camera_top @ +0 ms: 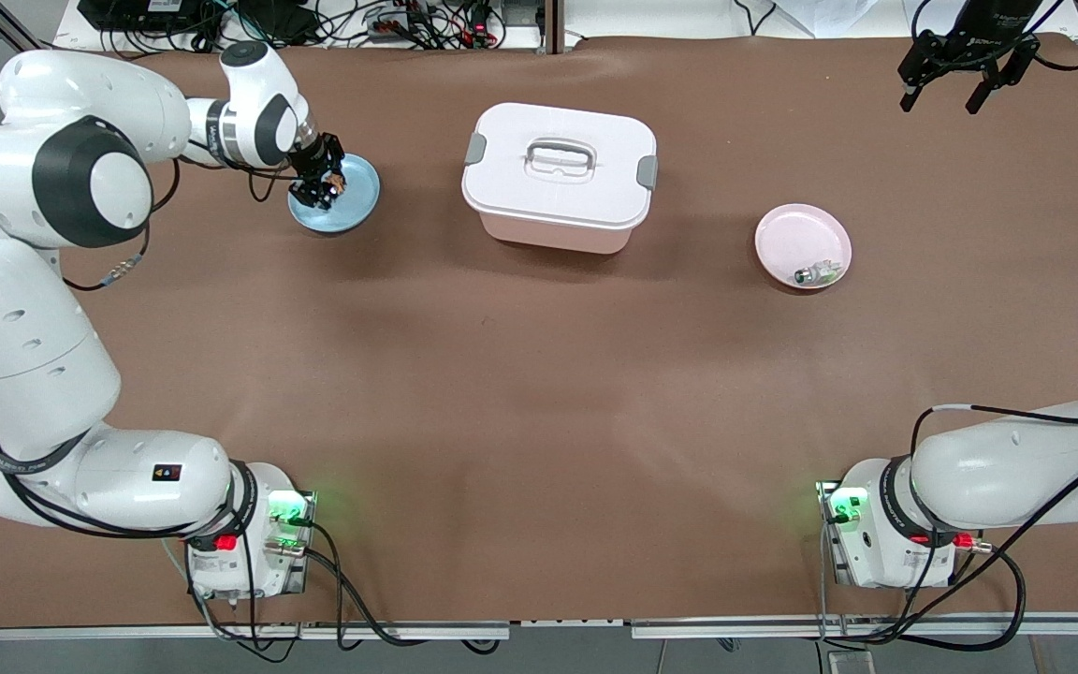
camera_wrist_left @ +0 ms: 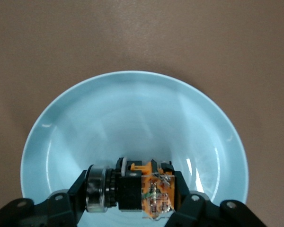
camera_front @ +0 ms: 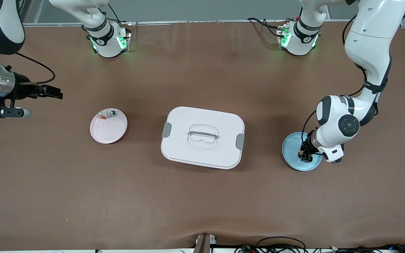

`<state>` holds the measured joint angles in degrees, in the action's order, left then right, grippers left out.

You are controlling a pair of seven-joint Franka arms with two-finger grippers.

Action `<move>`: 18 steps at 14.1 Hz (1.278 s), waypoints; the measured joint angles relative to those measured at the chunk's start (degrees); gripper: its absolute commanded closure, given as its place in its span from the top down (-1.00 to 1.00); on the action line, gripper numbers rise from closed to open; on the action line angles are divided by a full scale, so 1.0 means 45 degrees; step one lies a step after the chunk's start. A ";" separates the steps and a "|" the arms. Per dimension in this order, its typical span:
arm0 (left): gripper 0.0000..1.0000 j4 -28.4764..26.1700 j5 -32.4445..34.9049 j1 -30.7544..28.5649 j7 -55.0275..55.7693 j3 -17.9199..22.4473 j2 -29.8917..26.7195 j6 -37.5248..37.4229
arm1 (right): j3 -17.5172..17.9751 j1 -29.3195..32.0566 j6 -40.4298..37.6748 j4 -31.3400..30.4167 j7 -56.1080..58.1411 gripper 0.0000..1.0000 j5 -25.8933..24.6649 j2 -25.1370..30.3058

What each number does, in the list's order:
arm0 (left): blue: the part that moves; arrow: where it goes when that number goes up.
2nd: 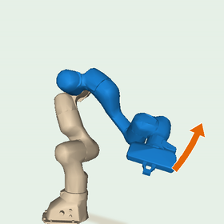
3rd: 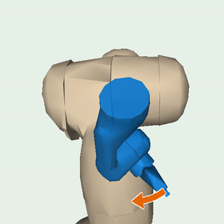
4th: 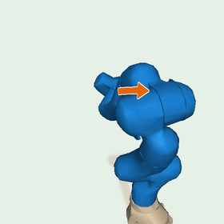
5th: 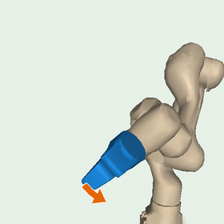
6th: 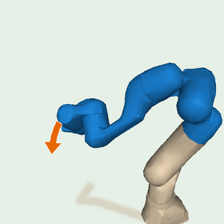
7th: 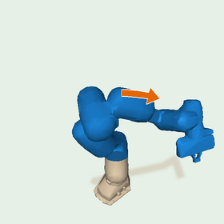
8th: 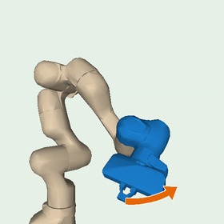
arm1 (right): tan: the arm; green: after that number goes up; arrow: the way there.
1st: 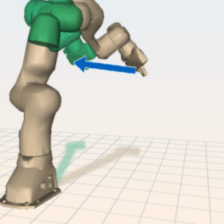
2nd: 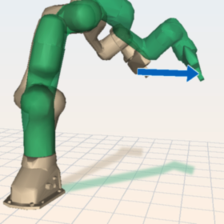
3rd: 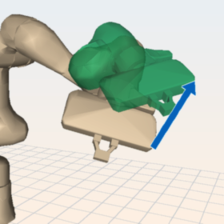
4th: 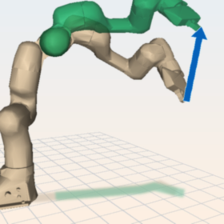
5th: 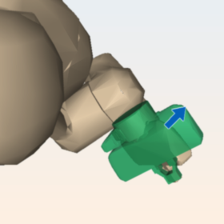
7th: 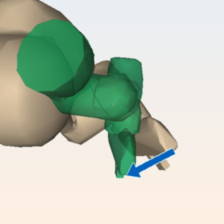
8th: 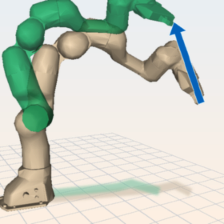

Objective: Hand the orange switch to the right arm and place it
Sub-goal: 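Lift the switch with the left gripper and carry it over the white box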

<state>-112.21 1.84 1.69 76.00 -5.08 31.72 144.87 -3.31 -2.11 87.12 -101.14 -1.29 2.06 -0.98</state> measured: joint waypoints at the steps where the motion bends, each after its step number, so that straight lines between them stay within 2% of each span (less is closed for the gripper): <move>1: -1.00 0.0052 0.0277 0.0050 0.0001 -0.0018 -0.0078 -0.0003 | -0.0002 0.0000 0.0012 -0.0040 0.0000 1.00 -0.0001 0.0036; 3: -1.00 0.0137 0.0950 0.0117 0.0142 -0.0130 -0.0336 -0.0118 | -0.0004 0.0000 0.0046 -0.0086 0.0000 1.00 -0.0002 0.0071; 7: -1.00 0.0648 0.1078 0.0450 0.1478 -0.0614 -0.1251 -0.1517 | -0.0007 0.0001 0.0087 -0.0094 0.0000 1.00 -0.0002 0.0083; 12: -1.00 0.2672 0.1078 0.0520 0.4516 -0.2861 -0.1872 -0.4904 | -0.0009 0.0001 0.0088 -0.0101 0.0000 1.00 -0.0002 0.0085; 15: -1.00 0.3819 0.0876 0.0612 0.6503 -0.4139 -0.1882 -0.5741 | -0.0010 0.0001 0.0088 -0.0102 0.0000 1.00 -0.0003 0.0085; 18: -1.00 0.4604 0.0412 0.1063 0.8423 -0.5102 -0.1797 -0.5788 | -0.0015 0.0002 0.0088 -0.0113 0.0000 1.00 -0.0003 0.0086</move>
<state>-91.49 3.69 6.47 113.90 -28.03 23.64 118.83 -3.38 -2.10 87.52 -101.65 -1.29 2.05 -0.60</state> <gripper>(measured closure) 0.278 0.000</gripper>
